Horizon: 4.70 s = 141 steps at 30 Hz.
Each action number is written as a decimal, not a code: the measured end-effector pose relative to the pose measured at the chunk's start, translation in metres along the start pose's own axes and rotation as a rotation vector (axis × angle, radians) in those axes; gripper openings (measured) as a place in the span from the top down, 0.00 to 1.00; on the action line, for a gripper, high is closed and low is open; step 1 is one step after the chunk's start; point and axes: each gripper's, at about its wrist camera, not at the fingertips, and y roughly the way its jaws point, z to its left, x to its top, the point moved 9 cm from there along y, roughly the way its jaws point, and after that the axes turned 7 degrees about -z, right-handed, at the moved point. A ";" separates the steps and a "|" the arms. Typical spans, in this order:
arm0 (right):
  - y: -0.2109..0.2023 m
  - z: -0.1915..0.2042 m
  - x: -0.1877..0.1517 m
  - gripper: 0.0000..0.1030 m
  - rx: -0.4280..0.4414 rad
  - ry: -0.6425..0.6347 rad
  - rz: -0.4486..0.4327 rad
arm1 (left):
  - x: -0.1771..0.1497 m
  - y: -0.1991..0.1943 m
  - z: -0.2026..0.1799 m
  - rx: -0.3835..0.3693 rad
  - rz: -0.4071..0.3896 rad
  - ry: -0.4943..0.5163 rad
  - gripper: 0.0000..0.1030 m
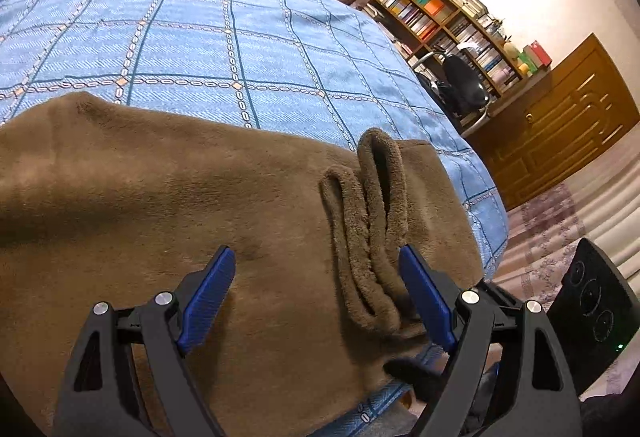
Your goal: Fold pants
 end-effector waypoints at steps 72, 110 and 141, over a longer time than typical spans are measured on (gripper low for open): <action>-0.035 -0.038 0.038 0.50 -0.029 0.127 -0.109 | 0.009 -0.117 0.087 0.225 -0.032 -0.067 0.73; 0.052 -0.014 0.011 0.49 -0.072 0.101 0.056 | 0.016 -0.126 0.100 0.363 -0.190 -0.023 0.56; 0.070 -0.006 0.009 0.41 -0.198 0.035 0.172 | 0.008 -0.041 0.118 0.395 -0.130 0.014 0.50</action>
